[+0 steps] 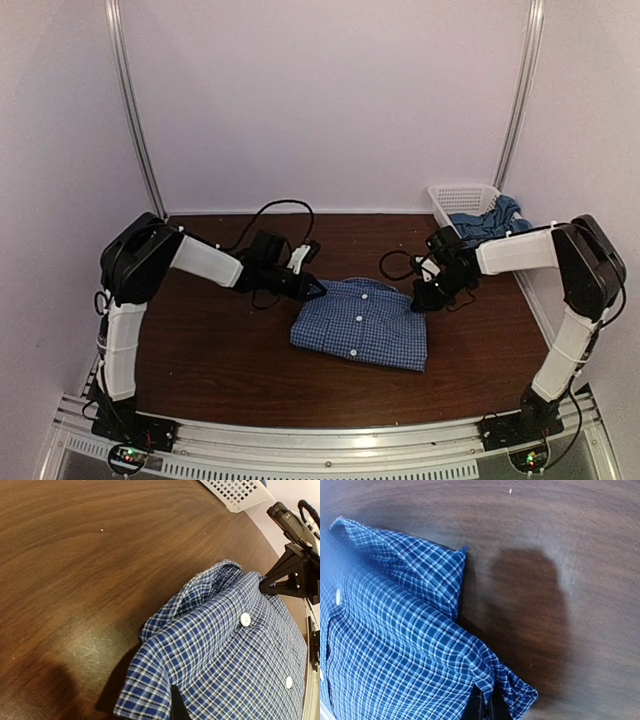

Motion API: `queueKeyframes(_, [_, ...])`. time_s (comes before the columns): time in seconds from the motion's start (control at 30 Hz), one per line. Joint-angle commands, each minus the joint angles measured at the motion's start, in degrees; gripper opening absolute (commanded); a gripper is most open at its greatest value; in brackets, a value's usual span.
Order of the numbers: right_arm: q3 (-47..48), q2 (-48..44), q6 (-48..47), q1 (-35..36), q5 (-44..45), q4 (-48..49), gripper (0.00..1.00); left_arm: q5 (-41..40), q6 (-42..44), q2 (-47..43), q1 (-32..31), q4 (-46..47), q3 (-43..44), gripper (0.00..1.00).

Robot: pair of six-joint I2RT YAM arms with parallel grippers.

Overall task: Fold and stack the mixed laundry pile
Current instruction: Adjust the square-folded shirt at the center of the board, then smooth out the square-folded shirt at the center of the board.

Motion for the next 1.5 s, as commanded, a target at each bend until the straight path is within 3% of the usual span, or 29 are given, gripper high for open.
queueKeyframes(0.0, [3.27,4.69,-0.21,-0.77,5.30,0.03,0.00,-5.63,0.88,-2.48,2.67,-3.28,-3.53,0.00])
queueKeyframes(0.23, [9.30,4.89,-2.13,3.53,-1.92,-1.16,0.00,-7.14,3.05,-16.39,2.22,-2.62,-15.41,0.00])
queueKeyframes(0.4, [8.34,-0.94,-2.97,3.20,-0.92,-3.89,0.00,-8.97,4.40,-21.75,1.79,-4.26,-15.55,0.00])
queueKeyframes(0.5, [8.13,-1.43,-3.58,1.60,0.94,-3.77,0.00,-10.32,5.04,-19.87,1.79,-5.59,-12.88,0.00])
queueKeyframes(0.8, [11.16,8.22,-3.97,-0.23,1.79,-0.28,0.00,-14.32,3.21,-7.22,3.06,-3.59,-7.47,0.00])
queueKeyframes(0.9, [11.38,8.79,-2.69,-0.22,4.71,1.00,0.00,-16.04,2.89,-5.78,3.76,-3.25,-6.57,0.10])
queueKeyframes(0.97, [11.65,8.05,-2.23,-0.34,6.80,1.24,0.13,-16.88,3.76,-6.58,3.81,-4.99,-5.27,0.21])
queueKeyframes(1.07, [13.54,5.46,-2.29,-0.49,9.63,-0.94,0.32,-19.64,4.81,-11.30,4.23,-8.08,-3.98,0.48])
queueKeyframes(1.13, [14.54,2.01,-2.21,-0.57,10.19,-2.21,0.56,-23.34,5.48,-16.67,4.46,-9.41,-4.64,0.90])
queueKeyframes(1.17, [14.62,-0.25,-2.22,-0.55,10.05,-2.58,0.64,-24.25,5.55,-19.48,4.70,-9.38,-5.17,0.97])
queueKeyframes(1.27, [13.50,-7.56,-2.73,-0.66,5.94,-2.26,0.86,-26.42,6.05,-27.78,4.96,-9.34,-8.07,0.98])
queueKeyframes(1.37, [11.35,-13.19,-2.34,-0.41,-3.77,-1.31,0.94,-27.44,3.00,-33.63,5.12,-9.75,-11.05,0.98])
queueKeyframes(1.47, [8.12,-16.59,0.02,0.95,-12.96,1.63,0.95,-14.24,2.95,-35.89,5.65,-12.15,-11.55,0.98])
